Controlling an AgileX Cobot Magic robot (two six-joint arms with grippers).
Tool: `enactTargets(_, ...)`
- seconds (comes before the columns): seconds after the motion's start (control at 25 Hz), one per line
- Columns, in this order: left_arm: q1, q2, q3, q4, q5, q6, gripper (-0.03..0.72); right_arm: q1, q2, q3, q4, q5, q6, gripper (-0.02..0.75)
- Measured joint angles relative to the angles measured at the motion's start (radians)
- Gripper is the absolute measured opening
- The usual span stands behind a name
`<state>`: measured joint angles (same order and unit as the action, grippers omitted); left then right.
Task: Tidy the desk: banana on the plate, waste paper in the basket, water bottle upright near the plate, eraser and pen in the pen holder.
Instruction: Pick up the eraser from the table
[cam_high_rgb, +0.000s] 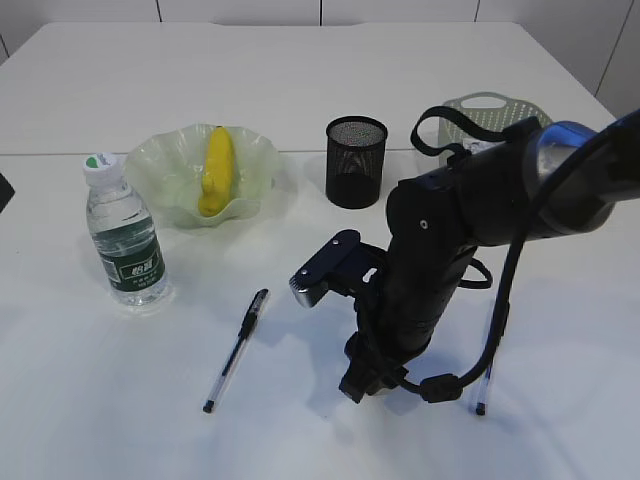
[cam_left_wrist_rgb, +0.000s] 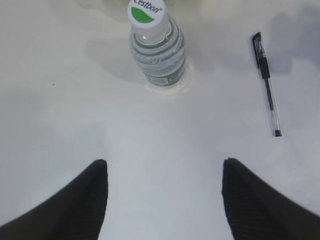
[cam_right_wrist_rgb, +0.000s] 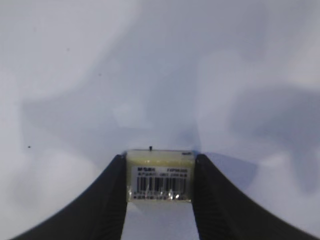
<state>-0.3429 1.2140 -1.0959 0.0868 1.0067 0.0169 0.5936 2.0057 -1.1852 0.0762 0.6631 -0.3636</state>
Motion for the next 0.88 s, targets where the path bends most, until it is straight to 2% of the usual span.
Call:
enactTargets(0.52,0.000,0.000,0.000,0.007,0.007,0.000,0.508,0.000,-0.102,0.000,0.000,0.035,0.000,0.295)
enactTargets(0.88,0.000,0.000,0.000,0.007,0.018,0.000,0.506,0.000,-0.199,-0.053,-0.051,0.098,0.023,0.295)
